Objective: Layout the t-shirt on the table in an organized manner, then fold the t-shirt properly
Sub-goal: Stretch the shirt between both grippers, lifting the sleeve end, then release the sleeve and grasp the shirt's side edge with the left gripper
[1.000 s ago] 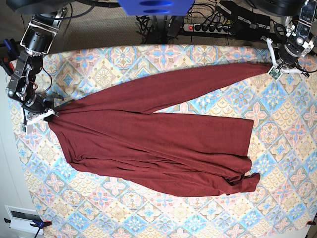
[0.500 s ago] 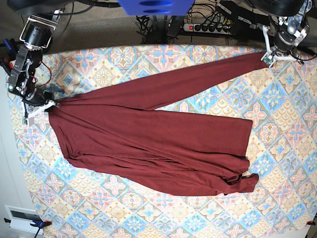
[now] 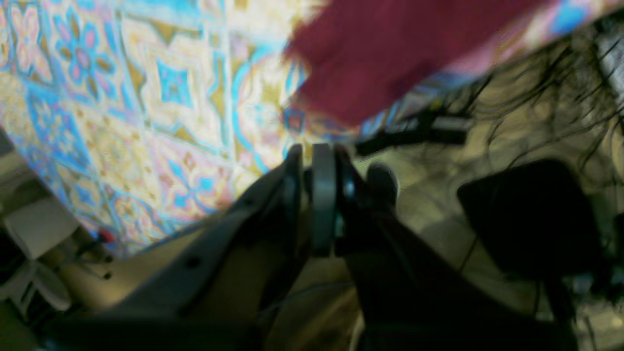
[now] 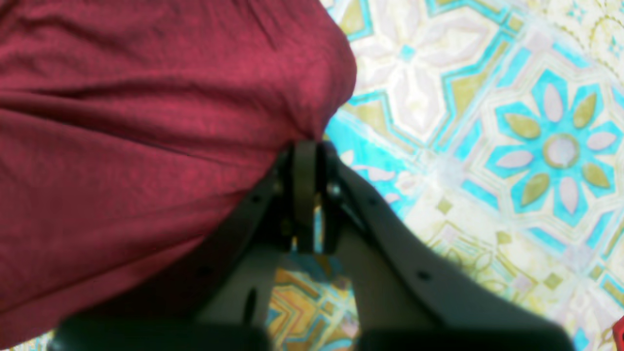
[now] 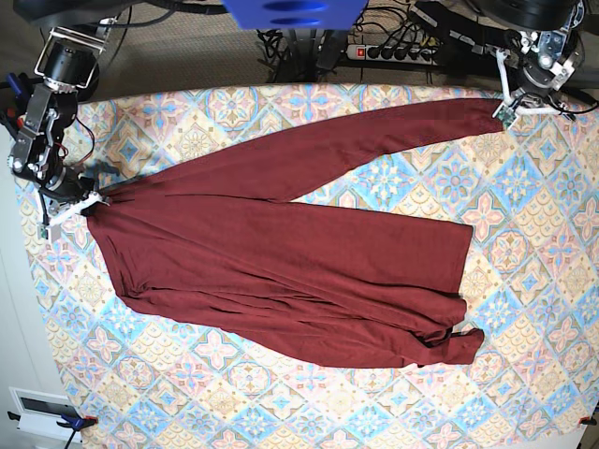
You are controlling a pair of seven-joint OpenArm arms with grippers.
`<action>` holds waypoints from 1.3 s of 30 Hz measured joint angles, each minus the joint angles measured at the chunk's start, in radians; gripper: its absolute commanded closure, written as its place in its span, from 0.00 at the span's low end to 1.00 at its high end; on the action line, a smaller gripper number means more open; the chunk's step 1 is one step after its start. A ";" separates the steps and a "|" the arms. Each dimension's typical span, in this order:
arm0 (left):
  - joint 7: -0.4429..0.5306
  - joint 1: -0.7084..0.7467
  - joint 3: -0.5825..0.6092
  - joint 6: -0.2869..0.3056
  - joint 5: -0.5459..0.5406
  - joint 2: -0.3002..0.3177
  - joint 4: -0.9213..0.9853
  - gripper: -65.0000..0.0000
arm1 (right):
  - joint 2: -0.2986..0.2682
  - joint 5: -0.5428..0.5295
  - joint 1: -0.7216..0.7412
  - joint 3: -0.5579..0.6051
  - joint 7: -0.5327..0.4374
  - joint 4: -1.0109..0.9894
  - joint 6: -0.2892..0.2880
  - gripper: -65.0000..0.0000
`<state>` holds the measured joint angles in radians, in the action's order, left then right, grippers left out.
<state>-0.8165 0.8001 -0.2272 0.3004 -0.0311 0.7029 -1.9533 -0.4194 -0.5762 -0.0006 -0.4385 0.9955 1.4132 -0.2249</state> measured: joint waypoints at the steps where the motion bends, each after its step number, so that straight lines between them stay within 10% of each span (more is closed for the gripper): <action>1: 0.010 0.000 0.000 0.000 -0.003 -0.008 0.000 0.94 | 0.000 0.000 0.000 0.000 0.000 0.000 0.000 0.99; 15: -0.003 -0.035 -0.020 0.005 -0.160 -0.027 0.000 0.93 | -0.001 0.002 0.000 0.000 0.000 0.001 0.000 0.99; 24: -0.002 -0.259 -0.281 -0.004 -0.526 -0.144 0.101 0.92 | -0.002 0.003 0.000 0.000 0.000 0.001 0.000 0.99; 30: -0.022 -0.451 -0.291 0.000 -0.547 -0.233 0.254 0.92 | -0.002 0.002 0.000 0.000 0.000 0.003 0.000 0.99; 39: -0.021 -0.666 -0.297 -0.013 -0.537 -0.331 0.422 0.63 | -0.002 0.003 0.000 0.001 0.000 0.003 0.001 0.99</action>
<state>-0.8379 0.1337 -0.5240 0.2878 -0.5682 0.3721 -1.5318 -0.4213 -0.5732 -0.0002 -0.4377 0.9958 1.4158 -0.2241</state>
